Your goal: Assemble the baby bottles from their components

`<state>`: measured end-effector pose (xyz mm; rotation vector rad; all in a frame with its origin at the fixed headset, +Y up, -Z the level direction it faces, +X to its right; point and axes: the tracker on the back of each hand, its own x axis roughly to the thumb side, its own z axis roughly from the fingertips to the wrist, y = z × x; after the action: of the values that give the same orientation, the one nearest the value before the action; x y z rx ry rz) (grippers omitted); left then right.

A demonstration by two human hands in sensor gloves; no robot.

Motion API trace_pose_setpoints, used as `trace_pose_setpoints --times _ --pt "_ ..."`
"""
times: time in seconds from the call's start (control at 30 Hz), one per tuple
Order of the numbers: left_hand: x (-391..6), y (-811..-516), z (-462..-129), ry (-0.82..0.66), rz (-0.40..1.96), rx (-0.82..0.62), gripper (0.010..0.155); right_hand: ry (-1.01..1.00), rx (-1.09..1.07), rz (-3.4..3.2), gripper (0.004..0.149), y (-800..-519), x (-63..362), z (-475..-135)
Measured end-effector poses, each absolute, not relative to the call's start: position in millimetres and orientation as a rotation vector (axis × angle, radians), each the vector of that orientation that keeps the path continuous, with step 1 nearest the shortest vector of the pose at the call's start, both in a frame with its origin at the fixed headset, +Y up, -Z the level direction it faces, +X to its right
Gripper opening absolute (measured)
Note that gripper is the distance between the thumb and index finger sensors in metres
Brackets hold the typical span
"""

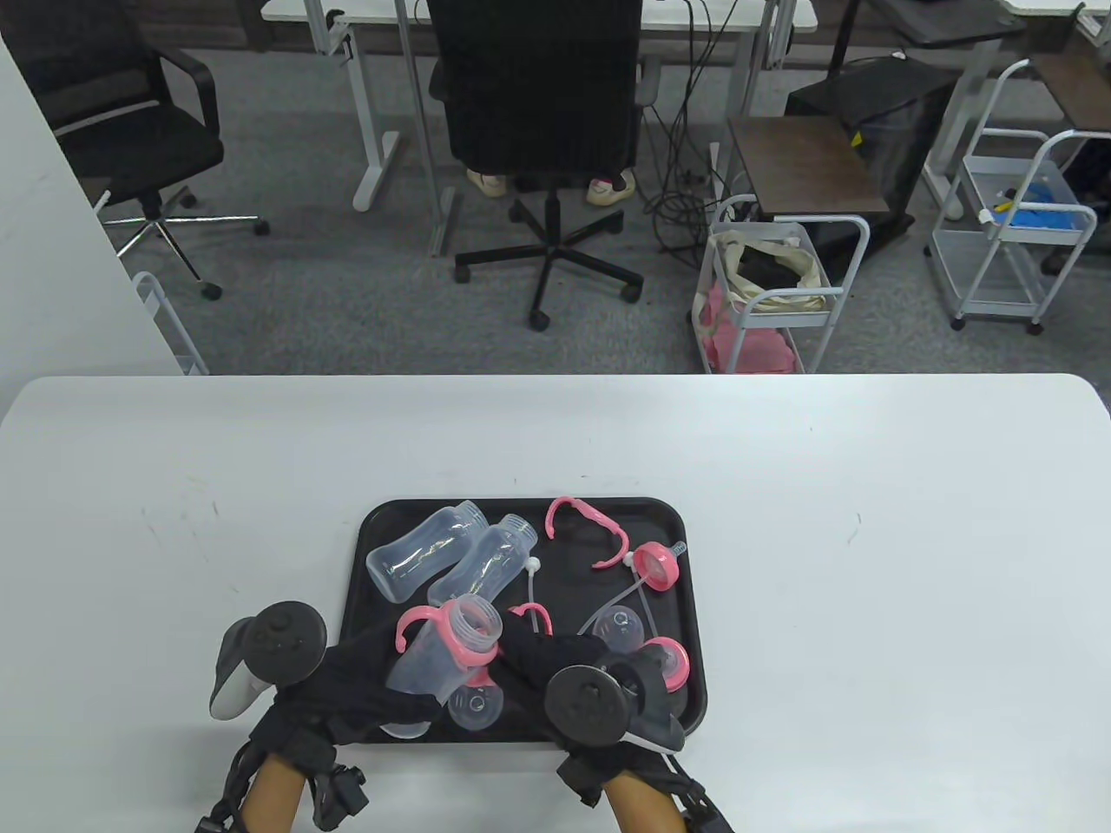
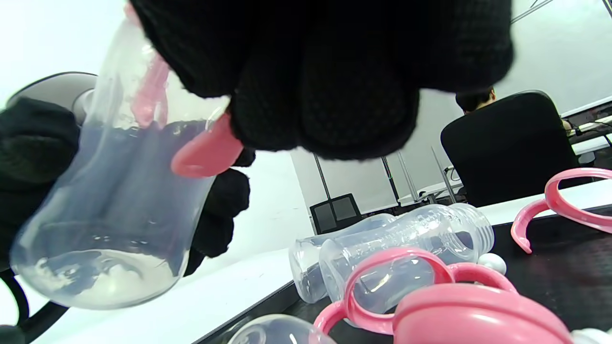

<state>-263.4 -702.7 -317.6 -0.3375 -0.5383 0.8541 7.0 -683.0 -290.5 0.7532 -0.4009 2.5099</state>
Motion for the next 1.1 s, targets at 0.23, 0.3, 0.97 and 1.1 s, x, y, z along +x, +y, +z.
trace_pose_setpoints --times 0.23,0.3,0.97,1.1 --pt "-266.2 -702.7 -318.9 -0.551 0.862 -0.358 0.096 -0.243 0.701 2.379 0.055 -688.2 11.0 -296.3" --pt "-266.9 -703.2 -319.0 -0.559 0.88 -0.356 0.096 -0.164 0.674 2.337 0.057 -689.3 13.1 -298.5" --pt "-297.1 -696.9 -317.8 -0.478 1.013 -0.162 0.097 -0.286 0.241 2.117 0.075 -680.5 111.8 -307.6" --pt "-305.0 -696.6 -317.4 -0.449 1.021 -0.124 0.097 -0.324 0.167 2.104 0.073 -682.1 129.2 -307.0"
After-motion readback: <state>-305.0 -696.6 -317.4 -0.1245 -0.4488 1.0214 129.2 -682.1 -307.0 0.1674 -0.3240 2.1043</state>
